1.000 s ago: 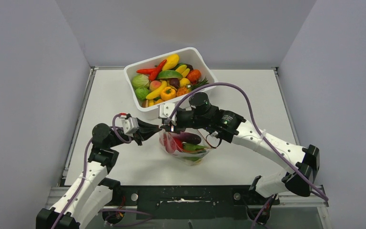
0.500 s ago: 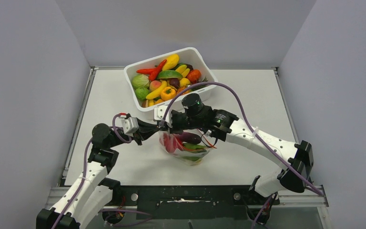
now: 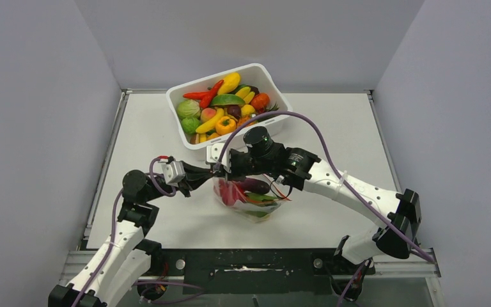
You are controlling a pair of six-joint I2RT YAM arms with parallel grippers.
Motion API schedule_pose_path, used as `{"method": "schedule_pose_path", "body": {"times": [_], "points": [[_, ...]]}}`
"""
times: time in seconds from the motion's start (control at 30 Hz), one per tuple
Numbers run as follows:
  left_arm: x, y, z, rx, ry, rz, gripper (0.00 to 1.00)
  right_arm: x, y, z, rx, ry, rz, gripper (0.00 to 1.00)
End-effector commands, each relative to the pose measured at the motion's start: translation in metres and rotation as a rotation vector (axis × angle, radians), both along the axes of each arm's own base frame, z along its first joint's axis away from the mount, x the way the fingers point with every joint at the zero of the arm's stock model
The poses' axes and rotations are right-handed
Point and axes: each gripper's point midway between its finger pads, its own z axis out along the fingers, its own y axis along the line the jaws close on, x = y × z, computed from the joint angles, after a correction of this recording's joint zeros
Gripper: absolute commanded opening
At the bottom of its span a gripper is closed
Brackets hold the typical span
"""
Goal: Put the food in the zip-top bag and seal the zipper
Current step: Zip the zipper food storage bag at the center of the board.
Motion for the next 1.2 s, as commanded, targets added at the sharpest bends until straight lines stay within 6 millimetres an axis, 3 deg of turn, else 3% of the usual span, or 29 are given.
{"method": "schedule_pose_path", "body": {"times": [0.0, 0.5, 0.93, 1.17], "points": [[0.002, 0.005, 0.028, -0.035, -0.13, 0.04, 0.0, 0.011, -0.023, 0.024, 0.019, -0.039, -0.086, 0.0], [0.014, 0.011, 0.03, -0.037, -0.117, 0.12, 0.0, 0.013, -0.065, 0.014, -0.028, 0.014, -0.186, 0.0], [0.041, 0.039, 0.05, -0.099, -0.128, 0.36, 0.0, 0.01, -0.122, 0.006, -0.071, 0.043, -0.334, 0.0], [0.049, 0.048, 0.052, -0.108, -0.114, 0.425, 0.0, 0.003, -0.165, 0.006, -0.102, 0.046, -0.47, 0.0]]}}
